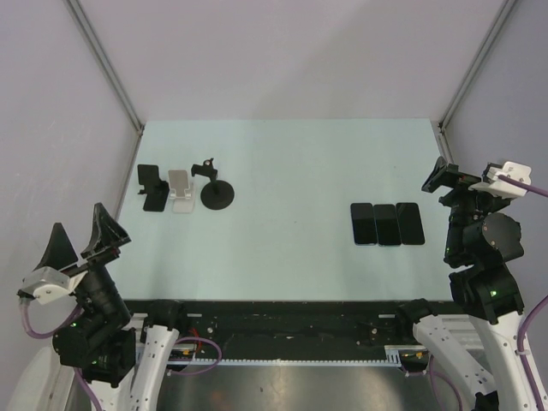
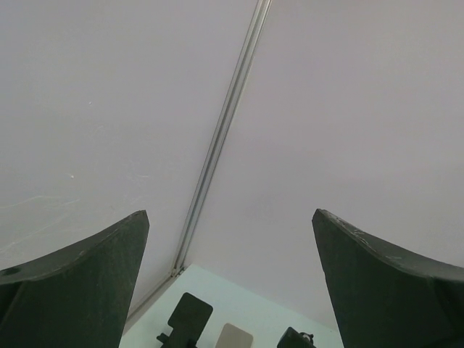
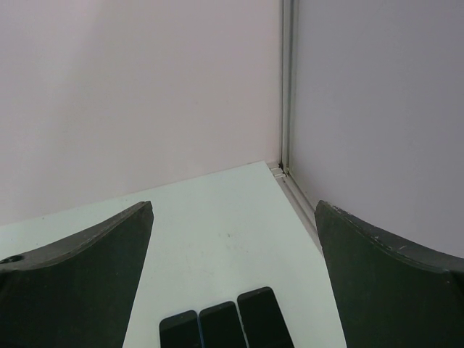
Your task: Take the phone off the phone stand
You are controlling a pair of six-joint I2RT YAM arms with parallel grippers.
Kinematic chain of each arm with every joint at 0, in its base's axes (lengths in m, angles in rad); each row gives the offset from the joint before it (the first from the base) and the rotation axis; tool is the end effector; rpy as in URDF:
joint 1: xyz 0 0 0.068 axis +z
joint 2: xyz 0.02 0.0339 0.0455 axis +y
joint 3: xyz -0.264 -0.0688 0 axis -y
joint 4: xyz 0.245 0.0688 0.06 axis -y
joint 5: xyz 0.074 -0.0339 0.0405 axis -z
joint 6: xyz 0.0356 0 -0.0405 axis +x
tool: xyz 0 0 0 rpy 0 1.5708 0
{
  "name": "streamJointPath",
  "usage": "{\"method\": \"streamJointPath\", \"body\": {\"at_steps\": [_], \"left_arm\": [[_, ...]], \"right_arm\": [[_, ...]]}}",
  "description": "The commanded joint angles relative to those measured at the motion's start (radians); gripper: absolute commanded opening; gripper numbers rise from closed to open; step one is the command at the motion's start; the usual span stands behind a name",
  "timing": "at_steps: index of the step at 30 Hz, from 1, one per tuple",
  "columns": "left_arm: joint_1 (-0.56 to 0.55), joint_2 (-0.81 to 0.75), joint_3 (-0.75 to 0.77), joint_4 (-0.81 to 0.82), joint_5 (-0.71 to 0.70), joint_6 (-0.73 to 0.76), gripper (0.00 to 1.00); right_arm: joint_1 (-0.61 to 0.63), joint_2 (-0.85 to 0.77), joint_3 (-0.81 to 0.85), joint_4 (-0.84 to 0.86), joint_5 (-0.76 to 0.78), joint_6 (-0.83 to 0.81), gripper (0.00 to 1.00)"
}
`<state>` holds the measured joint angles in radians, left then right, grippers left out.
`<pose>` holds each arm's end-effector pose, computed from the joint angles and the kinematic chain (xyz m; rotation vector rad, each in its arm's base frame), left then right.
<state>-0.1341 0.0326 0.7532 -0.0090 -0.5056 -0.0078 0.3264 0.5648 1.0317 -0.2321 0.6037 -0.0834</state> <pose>-0.0172 0.0197 0.3975 -0.4191 0.8670 0.0863 0.0910 0.0095 0.4427 0.2349 1.3608 -0.1997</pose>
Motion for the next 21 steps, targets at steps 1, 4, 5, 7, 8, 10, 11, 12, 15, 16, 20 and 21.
{"method": "streamJointPath", "body": {"at_steps": [1,4,5,7,8,10,11,12,15,16,20,21], "left_arm": [[0.01,-0.03,-0.023,-0.008,-0.017,0.014,1.0],[0.01,-0.031,-0.041,-0.008,-0.002,-0.014,1.0],[0.01,-0.06,-0.046,-0.008,0.005,-0.012,1.0],[0.01,-0.066,-0.057,-0.008,0.015,-0.014,1.0],[0.01,-0.068,-0.058,-0.008,0.013,-0.015,1.0],[0.01,-0.066,-0.066,-0.009,0.015,-0.023,1.0],[0.01,-0.066,-0.069,-0.009,0.01,-0.037,1.0],[0.01,-0.066,-0.077,-0.009,0.009,-0.044,1.0],[0.01,-0.065,-0.087,-0.012,0.01,-0.063,1.0],[0.01,-0.063,-0.091,-0.014,0.009,-0.066,1.0],[0.01,-0.053,-0.1,-0.02,0.004,-0.098,1.0],[0.01,-0.05,-0.101,-0.02,0.004,-0.103,1.0]], "right_arm": [[0.002,-0.005,0.008,0.056,0.021,-0.009,1.0],[0.003,0.0,0.008,0.056,0.018,-0.003,1.0],[0.002,0.004,0.008,0.056,0.018,-0.001,1.0],[0.003,0.006,0.008,0.053,0.013,0.001,1.0],[0.002,0.007,0.008,0.053,0.011,0.007,1.0],[0.003,0.012,0.007,0.048,0.005,0.007,1.0],[0.002,0.017,0.008,0.047,0.005,0.01,1.0],[0.0,0.02,0.008,0.045,0.005,0.01,1.0],[0.002,0.023,0.007,0.042,0.004,0.014,1.0],[0.002,0.026,0.008,0.04,0.004,0.014,1.0],[0.0,0.027,0.007,0.036,0.004,0.016,1.0],[0.0,0.029,0.007,0.034,0.004,0.016,1.0]]}}
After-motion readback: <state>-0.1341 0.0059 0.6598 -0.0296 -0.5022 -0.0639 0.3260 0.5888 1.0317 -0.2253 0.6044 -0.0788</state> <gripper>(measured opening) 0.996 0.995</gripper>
